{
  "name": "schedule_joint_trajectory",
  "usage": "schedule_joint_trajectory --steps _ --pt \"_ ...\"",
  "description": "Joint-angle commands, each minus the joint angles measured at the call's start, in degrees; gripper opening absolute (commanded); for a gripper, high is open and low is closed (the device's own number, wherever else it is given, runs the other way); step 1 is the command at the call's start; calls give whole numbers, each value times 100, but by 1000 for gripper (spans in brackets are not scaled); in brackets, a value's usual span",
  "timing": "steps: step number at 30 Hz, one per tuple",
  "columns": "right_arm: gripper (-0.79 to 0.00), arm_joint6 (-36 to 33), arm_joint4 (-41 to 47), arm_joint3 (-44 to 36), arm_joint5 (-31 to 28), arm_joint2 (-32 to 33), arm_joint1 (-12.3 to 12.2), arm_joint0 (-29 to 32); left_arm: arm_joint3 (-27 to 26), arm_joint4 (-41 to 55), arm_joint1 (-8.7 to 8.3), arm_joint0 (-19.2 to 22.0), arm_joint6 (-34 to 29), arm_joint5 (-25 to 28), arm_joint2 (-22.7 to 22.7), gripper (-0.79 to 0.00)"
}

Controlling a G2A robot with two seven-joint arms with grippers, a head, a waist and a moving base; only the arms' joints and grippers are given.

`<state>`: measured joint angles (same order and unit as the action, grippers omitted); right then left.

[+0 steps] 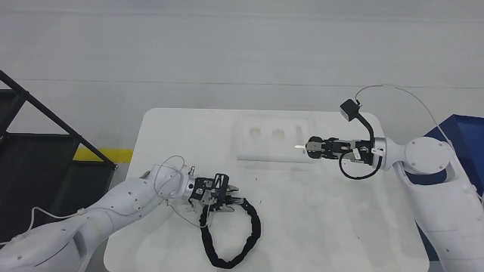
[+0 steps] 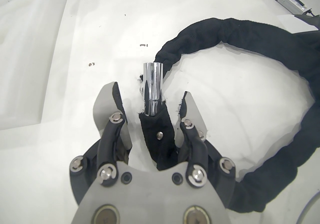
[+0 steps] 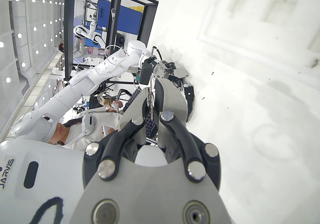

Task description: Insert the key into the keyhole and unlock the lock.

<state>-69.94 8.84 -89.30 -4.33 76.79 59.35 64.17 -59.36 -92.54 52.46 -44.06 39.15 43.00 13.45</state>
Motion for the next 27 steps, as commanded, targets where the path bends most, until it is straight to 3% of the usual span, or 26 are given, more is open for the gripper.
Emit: schedule_joint_trajectory --steps 1,3,4,16,27 --pt "-785 0 0 0 0 0 0 0 -23 -28 3 -15 -34 1 29 -588" --pt "-785 0 0 0 0 0 0 0 -38 -40 5 -33 -84 18 63 -760" --pt "-785 0 0 0 0 0 0 0 -46 -36 7 -40 -114 32 83 -785" --pt "-785 0 0 0 0 0 0 0 -68 709 87 -112 -389 647 421 -785" --pt "-785 104 -94 -71 42 -30 -3 46 -190 984 74 -101 801 1411 716 -785"
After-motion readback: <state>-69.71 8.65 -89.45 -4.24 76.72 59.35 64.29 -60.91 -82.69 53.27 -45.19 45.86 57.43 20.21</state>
